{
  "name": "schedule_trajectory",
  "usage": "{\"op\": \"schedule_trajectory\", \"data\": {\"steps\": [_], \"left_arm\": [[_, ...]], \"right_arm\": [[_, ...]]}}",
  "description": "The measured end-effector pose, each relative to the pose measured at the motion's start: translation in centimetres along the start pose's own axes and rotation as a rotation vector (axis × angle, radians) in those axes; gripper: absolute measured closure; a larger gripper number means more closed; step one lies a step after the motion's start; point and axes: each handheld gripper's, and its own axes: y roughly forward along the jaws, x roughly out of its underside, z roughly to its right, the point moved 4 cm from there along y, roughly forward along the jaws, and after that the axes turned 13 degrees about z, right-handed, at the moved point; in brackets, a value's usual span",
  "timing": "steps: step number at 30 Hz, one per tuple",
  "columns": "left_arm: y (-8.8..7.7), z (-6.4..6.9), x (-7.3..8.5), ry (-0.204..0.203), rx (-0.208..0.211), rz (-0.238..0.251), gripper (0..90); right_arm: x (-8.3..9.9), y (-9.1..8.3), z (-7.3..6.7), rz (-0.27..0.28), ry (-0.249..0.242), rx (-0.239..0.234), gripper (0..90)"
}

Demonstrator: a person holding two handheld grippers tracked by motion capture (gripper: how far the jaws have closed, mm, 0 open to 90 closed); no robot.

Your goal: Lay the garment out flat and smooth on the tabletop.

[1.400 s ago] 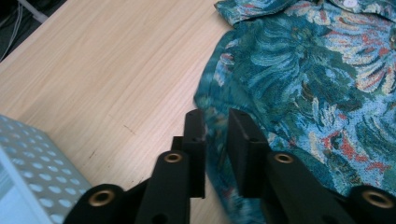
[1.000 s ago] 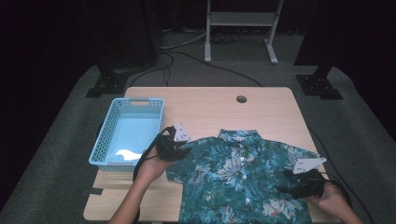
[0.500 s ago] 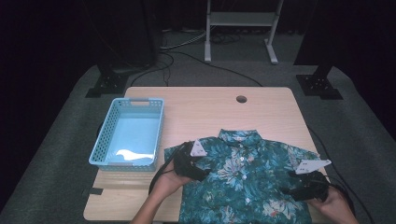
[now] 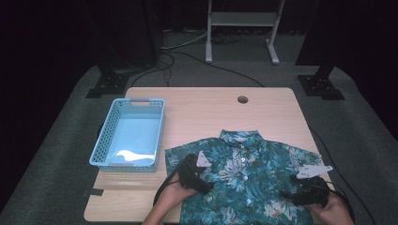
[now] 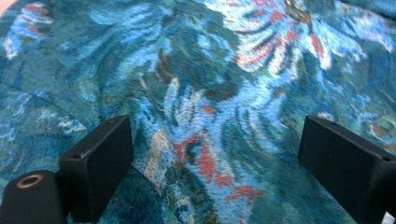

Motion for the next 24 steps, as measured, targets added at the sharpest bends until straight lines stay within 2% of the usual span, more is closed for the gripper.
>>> {"op": "schedule_trajectory", "data": {"steps": [9, 24], "left_arm": [[0.7, -2.1, -0.5, -0.011, -0.018, 0.007, 9.5], [2.4, -5.8, -1.7, -0.046, -0.061, 0.002, 9.6]], "right_arm": [[-0.8, 1.1, 0.9, 0.007, 0.002, 0.001, 20.5], [-2.9, 3.7, 3.3, 0.013, 0.021, 0.028, 20.3]]}}
